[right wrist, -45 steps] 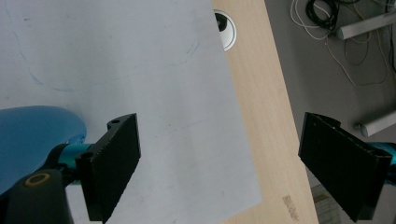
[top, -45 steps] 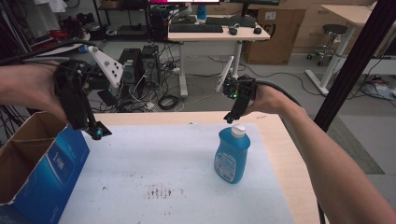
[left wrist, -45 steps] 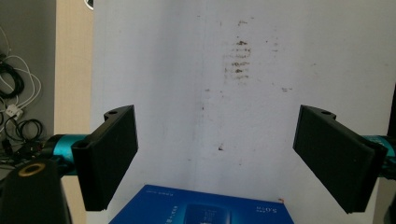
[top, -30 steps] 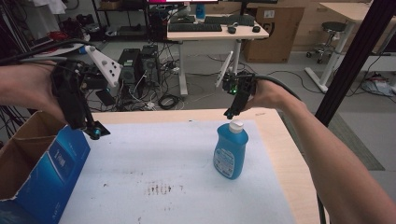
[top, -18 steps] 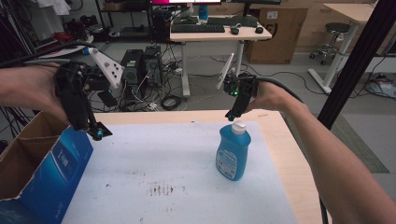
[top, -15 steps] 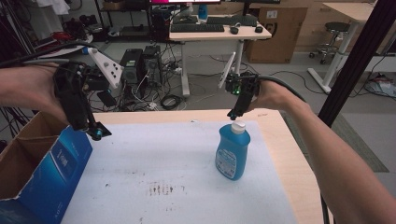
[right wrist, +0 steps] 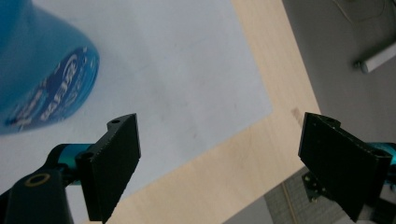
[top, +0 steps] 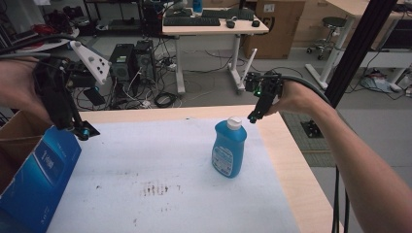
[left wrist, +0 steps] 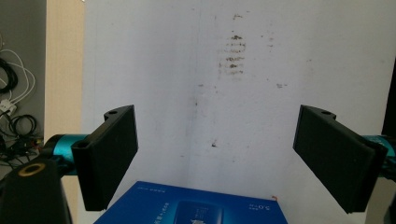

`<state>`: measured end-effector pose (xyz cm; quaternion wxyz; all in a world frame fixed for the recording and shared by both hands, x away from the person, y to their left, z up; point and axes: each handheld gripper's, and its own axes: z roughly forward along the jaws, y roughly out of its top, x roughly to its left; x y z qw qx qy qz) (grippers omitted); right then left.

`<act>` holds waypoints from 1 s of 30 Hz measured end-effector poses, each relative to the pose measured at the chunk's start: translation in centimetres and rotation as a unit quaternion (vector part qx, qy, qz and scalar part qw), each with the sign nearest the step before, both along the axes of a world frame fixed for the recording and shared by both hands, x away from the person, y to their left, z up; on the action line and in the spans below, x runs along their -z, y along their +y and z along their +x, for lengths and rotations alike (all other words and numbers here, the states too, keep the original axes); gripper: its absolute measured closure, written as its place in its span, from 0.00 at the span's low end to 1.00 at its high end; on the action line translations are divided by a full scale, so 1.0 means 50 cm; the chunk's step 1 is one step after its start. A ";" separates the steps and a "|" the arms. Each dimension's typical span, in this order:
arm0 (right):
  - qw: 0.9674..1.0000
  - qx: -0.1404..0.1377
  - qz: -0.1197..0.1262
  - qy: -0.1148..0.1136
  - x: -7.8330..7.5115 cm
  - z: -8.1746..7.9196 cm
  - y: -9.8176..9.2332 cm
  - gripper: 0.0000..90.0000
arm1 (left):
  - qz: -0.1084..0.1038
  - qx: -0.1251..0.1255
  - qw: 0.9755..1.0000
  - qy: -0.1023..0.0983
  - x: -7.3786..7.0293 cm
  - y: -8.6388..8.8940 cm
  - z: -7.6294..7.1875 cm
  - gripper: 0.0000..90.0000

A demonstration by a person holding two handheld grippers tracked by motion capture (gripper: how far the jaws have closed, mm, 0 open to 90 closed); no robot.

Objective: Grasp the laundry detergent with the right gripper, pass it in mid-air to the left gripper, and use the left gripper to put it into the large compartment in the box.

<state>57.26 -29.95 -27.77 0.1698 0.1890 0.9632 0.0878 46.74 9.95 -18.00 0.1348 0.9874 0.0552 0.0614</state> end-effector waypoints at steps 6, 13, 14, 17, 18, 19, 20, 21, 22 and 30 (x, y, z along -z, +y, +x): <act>1.000 0.022 0.002 0.013 0.001 -0.047 -0.028 0.13 | -0.005 0.002 1.000 -0.001 -0.001 0.002 -0.002 0.15; 0.999 0.040 0.009 0.030 0.002 -0.102 -0.032 0.13 | -0.006 0.005 1.000 -0.002 -0.002 0.002 -0.006 0.15; 0.999 0.040 0.010 0.030 0.002 -0.111 -0.032 0.13 | -0.006 0.006 1.000 -0.002 -0.002 0.003 -0.007 0.15; 0.998 0.039 0.017 0.039 0.004 -0.128 -0.029 0.13 | -0.006 0.005 1.000 -0.003 -0.002 0.005 -0.007 0.15; 0.998 0.044 0.023 0.043 0.006 -0.141 -0.025 0.13 | -0.006 0.005 1.000 -0.003 -0.002 0.005 -0.008 0.15; 0.998 0.045 0.024 0.044 0.007 -0.146 -0.023 0.13 | -0.004 0.006 1.000 -0.003 -0.003 0.005 -0.008 0.15; 0.997 0.049 0.027 0.046 0.009 -0.153 -0.021 0.13 | -0.004 0.005 1.000 -0.004 -0.003 0.005 -0.009 0.15; 0.997 0.053 0.028 0.048 0.010 -0.157 -0.019 0.13 | -0.005 0.006 1.000 -0.004 -0.003 0.005 -0.009 0.15; 0.997 0.056 0.029 0.049 0.012 -0.163 -0.015 0.13 | -0.006 0.006 1.000 -0.005 -0.003 0.005 -0.009 0.16; 0.995 0.070 0.058 0.046 0.037 -0.207 0.006 0.13 | -0.008 0.007 1.000 -0.006 -0.002 0.004 -0.013 0.15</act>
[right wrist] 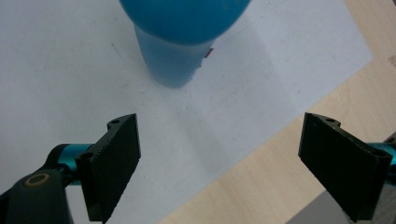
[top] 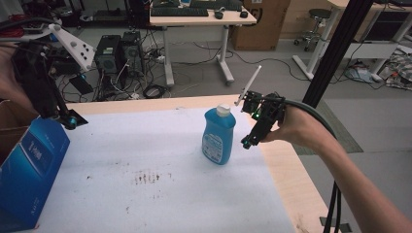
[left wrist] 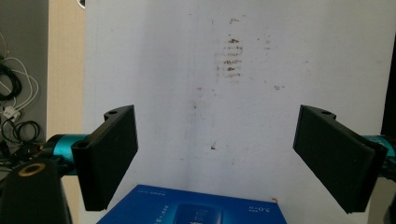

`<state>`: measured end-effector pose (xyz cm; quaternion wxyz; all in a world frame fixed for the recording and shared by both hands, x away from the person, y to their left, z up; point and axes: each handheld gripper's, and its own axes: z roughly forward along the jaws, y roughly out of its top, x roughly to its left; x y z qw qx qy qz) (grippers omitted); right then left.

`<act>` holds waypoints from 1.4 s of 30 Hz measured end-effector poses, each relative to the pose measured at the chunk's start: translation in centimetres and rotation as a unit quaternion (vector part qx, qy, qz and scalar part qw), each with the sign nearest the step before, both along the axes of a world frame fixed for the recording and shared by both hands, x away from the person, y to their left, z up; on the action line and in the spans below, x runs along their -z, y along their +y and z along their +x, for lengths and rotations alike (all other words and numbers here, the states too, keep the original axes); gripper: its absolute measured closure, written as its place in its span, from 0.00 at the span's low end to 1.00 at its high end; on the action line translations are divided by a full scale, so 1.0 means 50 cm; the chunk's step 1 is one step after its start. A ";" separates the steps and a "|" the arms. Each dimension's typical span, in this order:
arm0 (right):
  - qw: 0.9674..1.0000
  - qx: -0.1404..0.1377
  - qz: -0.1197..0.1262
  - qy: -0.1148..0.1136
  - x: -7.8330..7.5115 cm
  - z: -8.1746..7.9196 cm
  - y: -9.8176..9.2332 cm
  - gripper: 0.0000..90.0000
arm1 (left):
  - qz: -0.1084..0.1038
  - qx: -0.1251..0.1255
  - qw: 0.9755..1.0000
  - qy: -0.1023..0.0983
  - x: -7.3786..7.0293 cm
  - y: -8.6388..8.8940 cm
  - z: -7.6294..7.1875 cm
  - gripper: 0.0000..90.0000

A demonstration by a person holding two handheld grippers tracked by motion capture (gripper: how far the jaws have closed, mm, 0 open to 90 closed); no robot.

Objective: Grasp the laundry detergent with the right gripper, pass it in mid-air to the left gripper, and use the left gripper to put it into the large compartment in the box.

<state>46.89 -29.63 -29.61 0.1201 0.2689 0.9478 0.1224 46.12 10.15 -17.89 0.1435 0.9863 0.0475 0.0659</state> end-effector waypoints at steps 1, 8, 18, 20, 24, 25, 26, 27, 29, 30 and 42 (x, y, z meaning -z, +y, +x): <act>1.000 0.003 0.007 -0.003 0.007 -0.005 0.002 0.13 | 0.000 0.001 1.000 0.000 0.000 0.000 0.000 0.15; 0.997 0.035 0.070 -0.027 0.034 -0.019 0.009 0.13 | -0.004 0.000 1.000 -0.002 -0.001 0.003 -0.001 0.15; 0.983 0.071 0.157 -0.059 0.061 -0.031 0.022 0.13 | -0.008 -0.002 1.000 -0.004 -0.001 0.009 -0.001 0.15; 0.980 0.083 0.168 -0.066 0.070 -0.031 0.024 0.13 | -0.006 -0.003 1.000 -0.004 -0.002 0.010 -0.002 0.15; 0.976 0.094 0.186 -0.066 0.092 -0.030 0.033 0.13 | -0.007 -0.003 1.000 -0.007 -0.003 0.012 -0.002 0.15; 0.975 0.097 0.187 -0.066 0.096 -0.029 0.035 0.13 | -0.010 -0.004 1.000 -0.008 -0.002 0.012 -0.004 0.15; 0.974 0.101 0.191 -0.069 0.102 -0.029 0.036 0.13 | -0.010 -0.002 1.000 -0.008 -0.001 0.011 -0.005 0.15; 0.973 0.104 0.195 -0.073 0.108 -0.028 0.038 0.13 | -0.011 -0.002 1.000 -0.009 0.001 0.011 -0.006 0.15; 0.970 0.108 0.204 -0.077 0.114 -0.028 0.039 0.13 | -0.011 -0.002 1.000 -0.006 0.005 0.011 -0.007 0.15; 0.969 0.112 0.207 -0.080 0.119 -0.028 0.040 0.13 | -0.011 -0.002 1.000 -0.006 0.006 0.012 -0.006 0.15; 0.958 0.130 0.230 -0.114 0.146 -0.025 0.049 0.13 | -0.013 -0.006 1.000 -0.010 0.006 0.018 -0.004 0.15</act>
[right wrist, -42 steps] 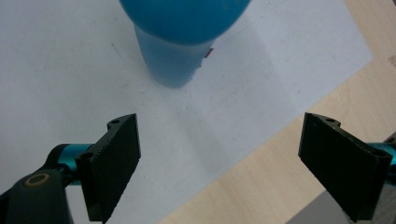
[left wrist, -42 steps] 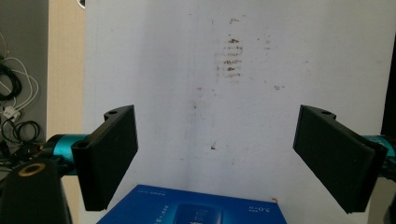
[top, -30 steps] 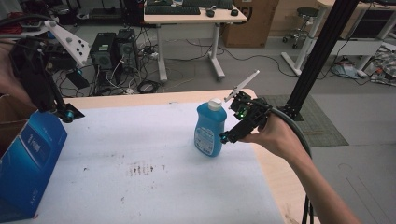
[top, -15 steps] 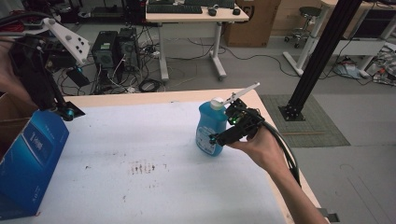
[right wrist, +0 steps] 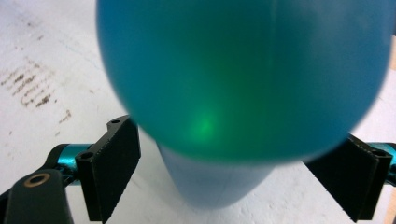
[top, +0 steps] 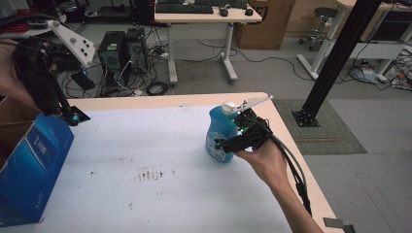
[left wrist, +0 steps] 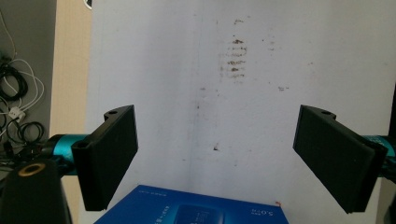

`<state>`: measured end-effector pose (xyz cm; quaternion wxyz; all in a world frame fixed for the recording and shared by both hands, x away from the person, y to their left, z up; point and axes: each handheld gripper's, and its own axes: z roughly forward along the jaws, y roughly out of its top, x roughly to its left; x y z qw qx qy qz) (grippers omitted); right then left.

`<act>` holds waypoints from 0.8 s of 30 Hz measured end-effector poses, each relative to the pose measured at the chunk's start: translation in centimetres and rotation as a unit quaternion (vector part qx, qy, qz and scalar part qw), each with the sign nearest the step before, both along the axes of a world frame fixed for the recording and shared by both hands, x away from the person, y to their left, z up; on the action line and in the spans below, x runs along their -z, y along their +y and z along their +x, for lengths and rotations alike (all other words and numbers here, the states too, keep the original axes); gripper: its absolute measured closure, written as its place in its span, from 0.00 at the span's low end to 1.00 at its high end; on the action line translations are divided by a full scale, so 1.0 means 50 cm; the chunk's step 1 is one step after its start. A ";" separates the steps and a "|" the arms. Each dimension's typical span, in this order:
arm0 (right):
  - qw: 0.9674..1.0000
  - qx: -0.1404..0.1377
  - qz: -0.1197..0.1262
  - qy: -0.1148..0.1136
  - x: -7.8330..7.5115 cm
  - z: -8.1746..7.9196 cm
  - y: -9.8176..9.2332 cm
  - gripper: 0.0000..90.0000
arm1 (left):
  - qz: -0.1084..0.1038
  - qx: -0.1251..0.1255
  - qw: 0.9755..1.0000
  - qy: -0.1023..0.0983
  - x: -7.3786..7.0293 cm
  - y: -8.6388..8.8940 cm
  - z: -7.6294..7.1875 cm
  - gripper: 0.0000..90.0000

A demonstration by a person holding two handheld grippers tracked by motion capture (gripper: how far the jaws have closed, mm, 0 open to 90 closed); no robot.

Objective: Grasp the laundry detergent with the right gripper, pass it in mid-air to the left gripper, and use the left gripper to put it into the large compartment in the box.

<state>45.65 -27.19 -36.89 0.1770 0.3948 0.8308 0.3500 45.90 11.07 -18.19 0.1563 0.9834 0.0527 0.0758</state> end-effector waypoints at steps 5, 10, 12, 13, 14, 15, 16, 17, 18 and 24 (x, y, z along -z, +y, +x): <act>1.000 0.007 0.007 -0.008 0.003 0.001 0.006 0.13 | -0.001 -0.001 1.000 -0.003 0.001 0.003 0.000 0.15; 1.000 0.012 0.022 -0.017 0.005 0.001 0.008 0.13 | -0.004 -0.003 1.000 -0.003 0.001 0.006 -0.001 0.15; 0.999 0.015 0.027 -0.020 0.007 0.003 0.008 0.13 | -0.002 -0.002 1.000 -0.003 0.001 0.007 -0.001 0.15; 0.999 0.015 0.028 -0.019 0.009 0.004 0.008 0.13 | -0.002 -0.004 1.000 -0.002 0.002 0.008 -0.001 0.15; 0.999 0.015 0.030 -0.020 0.010 0.004 0.008 0.13 | -0.003 -0.003 1.000 -0.003 0.001 0.009 -0.001 0.15; 0.999 0.015 0.030 -0.021 0.012 0.004 0.009 0.13 | -0.006 -0.006 1.000 -0.003 0.001 0.010 -0.002 0.15; 0.999 0.016 0.031 -0.022 0.012 0.003 0.009 0.13 | -0.006 -0.004 1.000 -0.003 0.000 0.011 -0.001 0.15; 0.999 0.018 0.034 -0.023 0.013 0.002 0.010 0.13 | -0.006 -0.007 1.000 -0.004 0.000 0.012 -0.001 0.15; 0.999 0.019 0.036 -0.024 0.014 0.002 0.010 0.13 | -0.008 -0.009 1.000 -0.003 0.001 0.012 -0.002 0.15; 0.999 0.023 0.038 -0.025 0.018 0.003 0.013 0.13 | -0.006 -0.007 1.000 -0.004 0.002 0.014 -0.002 0.15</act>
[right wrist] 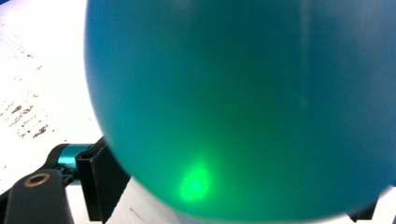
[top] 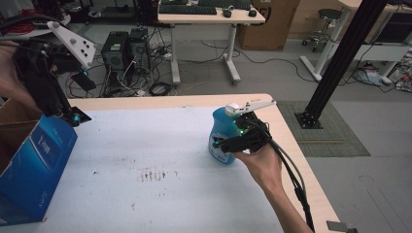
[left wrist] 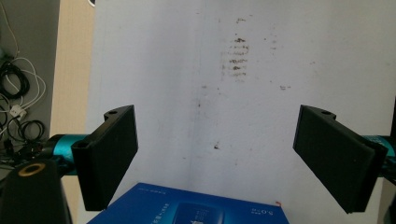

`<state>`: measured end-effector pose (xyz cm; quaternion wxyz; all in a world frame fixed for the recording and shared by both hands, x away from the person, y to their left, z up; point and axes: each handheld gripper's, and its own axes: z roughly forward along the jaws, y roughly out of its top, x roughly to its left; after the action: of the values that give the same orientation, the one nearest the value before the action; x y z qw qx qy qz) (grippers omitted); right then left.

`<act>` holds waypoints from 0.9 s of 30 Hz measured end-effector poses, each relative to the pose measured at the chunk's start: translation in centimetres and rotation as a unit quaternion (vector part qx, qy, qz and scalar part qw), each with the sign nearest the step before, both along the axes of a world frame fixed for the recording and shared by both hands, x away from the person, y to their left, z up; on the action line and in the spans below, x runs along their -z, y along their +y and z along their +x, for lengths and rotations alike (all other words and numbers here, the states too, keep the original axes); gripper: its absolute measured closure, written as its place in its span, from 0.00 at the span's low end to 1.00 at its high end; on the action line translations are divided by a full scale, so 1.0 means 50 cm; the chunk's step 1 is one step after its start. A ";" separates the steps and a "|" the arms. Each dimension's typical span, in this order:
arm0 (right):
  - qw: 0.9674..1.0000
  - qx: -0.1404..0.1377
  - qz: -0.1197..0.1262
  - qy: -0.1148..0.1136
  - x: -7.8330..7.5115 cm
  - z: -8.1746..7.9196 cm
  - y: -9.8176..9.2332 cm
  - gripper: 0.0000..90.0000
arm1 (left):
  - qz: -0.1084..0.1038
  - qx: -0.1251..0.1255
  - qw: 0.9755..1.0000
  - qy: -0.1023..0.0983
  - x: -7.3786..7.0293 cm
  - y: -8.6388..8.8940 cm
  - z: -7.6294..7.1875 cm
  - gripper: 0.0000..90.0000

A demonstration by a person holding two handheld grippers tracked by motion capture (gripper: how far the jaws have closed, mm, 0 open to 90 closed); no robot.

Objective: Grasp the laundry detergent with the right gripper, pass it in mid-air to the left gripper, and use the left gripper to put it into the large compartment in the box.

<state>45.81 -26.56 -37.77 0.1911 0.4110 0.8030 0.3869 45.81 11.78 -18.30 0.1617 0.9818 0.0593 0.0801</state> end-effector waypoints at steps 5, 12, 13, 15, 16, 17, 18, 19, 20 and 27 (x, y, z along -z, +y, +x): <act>1.000 0.000 -0.001 -0.002 0.001 0.000 0.002 0.16 | -0.003 -0.002 1.000 0.001 0.000 0.003 0.001 0.15; 1.000 -0.002 0.003 -0.004 0.000 -0.001 0.002 0.21 | 0.000 -0.001 1.000 -0.002 0.000 0.003 0.000 0.15; 1.000 -0.002 0.002 -0.004 0.001 -0.001 0.002 0.21 | -0.001 -0.001 1.000 -0.001 0.000 0.003 0.000 0.15; 1.000 -0.001 0.001 -0.005 0.001 -0.001 0.002 0.22 | 0.000 -0.001 1.000 -0.001 0.000 0.003 0.000 0.15; 1.000 -0.003 0.003 -0.005 0.000 -0.001 0.002 0.26 | 0.000 -0.002 1.000 0.000 0.000 0.003 0.000 0.15; 1.000 -0.003 0.002 -0.008 0.000 -0.002 0.002 0.26 | -0.001 -0.001 1.000 -0.001 0.000 0.003 0.000 0.15; 1.000 -0.002 0.003 -0.009 -0.001 -0.002 0.002 0.27 | -0.001 -0.001 1.000 -0.001 0.000 0.003 0.000 0.15; 1.000 -0.003 0.005 -0.009 -0.001 -0.001 0.001 0.27 | -0.001 -0.001 1.000 0.000 -0.001 0.003 0.000 0.15; 1.000 -0.003 0.004 -0.009 -0.001 -0.001 0.001 0.28 | -0.001 -0.001 1.000 0.000 0.000 0.003 0.000 0.15; 1.000 -0.004 0.007 -0.009 -0.002 -0.002 0.001 0.31 | -0.001 -0.001 1.000 0.000 -0.001 0.002 -0.001 0.15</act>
<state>45.70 -26.51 -37.69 0.1938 0.4056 0.8004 0.3966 45.76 11.87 -18.26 0.1624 0.9816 0.0604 0.0803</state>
